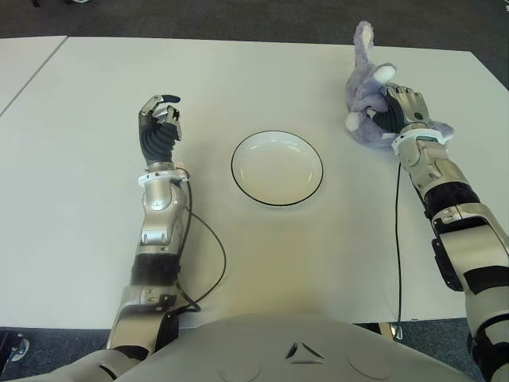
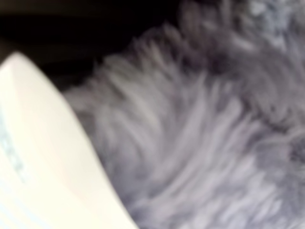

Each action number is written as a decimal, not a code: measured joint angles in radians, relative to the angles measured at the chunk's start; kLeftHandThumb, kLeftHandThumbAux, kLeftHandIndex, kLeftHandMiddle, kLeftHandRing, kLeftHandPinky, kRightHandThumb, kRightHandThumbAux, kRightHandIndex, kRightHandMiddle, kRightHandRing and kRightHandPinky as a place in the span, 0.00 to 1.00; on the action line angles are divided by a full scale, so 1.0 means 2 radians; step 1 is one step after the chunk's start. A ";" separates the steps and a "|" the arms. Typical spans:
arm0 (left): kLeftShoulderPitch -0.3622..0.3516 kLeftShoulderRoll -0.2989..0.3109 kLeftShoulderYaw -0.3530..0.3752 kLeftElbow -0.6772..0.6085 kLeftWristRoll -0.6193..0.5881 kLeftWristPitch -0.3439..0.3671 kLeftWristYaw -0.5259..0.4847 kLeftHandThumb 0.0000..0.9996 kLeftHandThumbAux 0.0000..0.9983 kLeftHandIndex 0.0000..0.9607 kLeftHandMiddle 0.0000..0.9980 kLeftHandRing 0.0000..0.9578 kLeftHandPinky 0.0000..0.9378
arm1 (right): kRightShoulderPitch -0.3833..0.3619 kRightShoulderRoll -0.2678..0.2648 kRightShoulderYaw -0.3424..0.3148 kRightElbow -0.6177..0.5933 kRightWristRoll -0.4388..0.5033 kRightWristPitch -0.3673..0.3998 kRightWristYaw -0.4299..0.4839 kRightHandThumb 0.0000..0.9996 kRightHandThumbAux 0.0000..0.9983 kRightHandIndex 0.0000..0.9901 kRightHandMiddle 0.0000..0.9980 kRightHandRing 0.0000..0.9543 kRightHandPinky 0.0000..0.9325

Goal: Put the doll into the plate.

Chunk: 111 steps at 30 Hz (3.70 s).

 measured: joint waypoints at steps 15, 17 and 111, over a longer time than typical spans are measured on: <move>0.000 0.000 0.000 0.000 0.000 -0.004 0.000 0.71 0.71 0.46 0.86 0.91 0.92 | 0.007 0.004 -0.024 -0.003 0.024 0.001 -0.011 1.00 0.67 0.39 0.49 0.52 0.49; 0.000 0.000 0.000 0.000 0.000 -0.004 0.000 0.71 0.71 0.46 0.86 0.91 0.92 | 0.008 0.004 -0.027 -0.004 0.029 0.000 -0.007 1.00 0.67 0.38 0.48 0.52 0.50; -0.023 0.002 -0.010 0.049 0.031 0.037 0.002 0.71 0.70 0.46 0.86 0.91 0.93 | 0.143 0.054 -0.145 -0.452 0.100 -0.058 0.121 0.85 0.68 0.40 0.54 0.93 0.94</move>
